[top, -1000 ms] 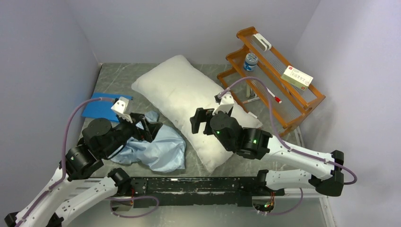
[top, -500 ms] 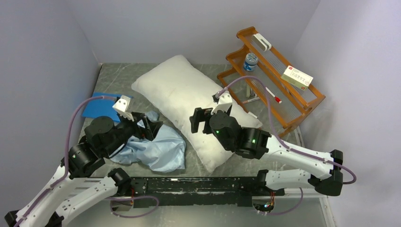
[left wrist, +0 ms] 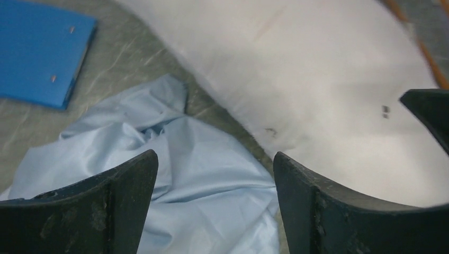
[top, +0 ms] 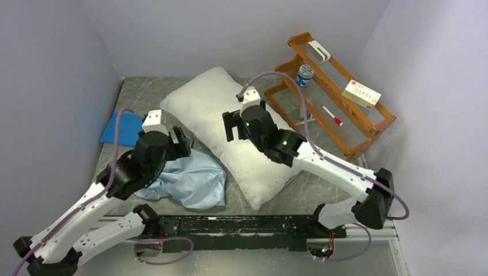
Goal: Put the pillow into the pillowcase
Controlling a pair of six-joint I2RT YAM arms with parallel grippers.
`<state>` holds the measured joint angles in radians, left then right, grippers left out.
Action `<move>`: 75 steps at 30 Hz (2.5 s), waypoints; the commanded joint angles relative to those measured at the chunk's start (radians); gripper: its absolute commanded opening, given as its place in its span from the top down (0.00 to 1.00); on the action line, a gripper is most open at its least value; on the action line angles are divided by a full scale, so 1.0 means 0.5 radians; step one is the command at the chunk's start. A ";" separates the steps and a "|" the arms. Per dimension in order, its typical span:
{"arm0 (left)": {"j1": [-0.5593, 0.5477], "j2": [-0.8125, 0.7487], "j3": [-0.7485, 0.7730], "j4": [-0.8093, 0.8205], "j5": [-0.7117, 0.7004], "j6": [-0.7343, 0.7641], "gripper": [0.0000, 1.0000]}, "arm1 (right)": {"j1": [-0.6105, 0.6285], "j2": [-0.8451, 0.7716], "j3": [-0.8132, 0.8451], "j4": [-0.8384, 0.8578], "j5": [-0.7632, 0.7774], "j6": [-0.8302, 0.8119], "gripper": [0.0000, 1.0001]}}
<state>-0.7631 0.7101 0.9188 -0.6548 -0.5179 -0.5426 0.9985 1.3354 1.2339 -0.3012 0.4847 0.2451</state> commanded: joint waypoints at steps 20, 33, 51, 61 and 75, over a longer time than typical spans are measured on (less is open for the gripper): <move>0.480 0.841 -0.488 -0.108 -0.066 -1.176 0.27 | -0.164 -0.120 -0.300 0.237 -0.467 0.025 0.05; 0.491 0.577 0.095 -0.134 -0.143 -0.795 0.95 | -0.162 -0.316 -0.503 0.496 -0.637 0.058 0.05; 0.489 0.438 1.232 -0.020 0.839 -0.212 0.95 | -0.144 0.056 -0.601 1.393 -1.332 0.152 0.17; 0.490 0.439 1.486 -0.045 0.865 -0.148 0.95 | -0.089 0.413 -0.410 1.477 -1.210 0.110 0.65; 0.490 0.525 0.959 0.099 0.699 0.065 0.83 | -0.126 -0.646 -0.295 0.484 -0.078 0.116 1.00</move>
<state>-0.5240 0.9276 1.4506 -0.6762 -0.2050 -0.5488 0.9371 0.9672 1.0653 0.0864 0.3157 0.3168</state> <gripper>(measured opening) 0.147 0.010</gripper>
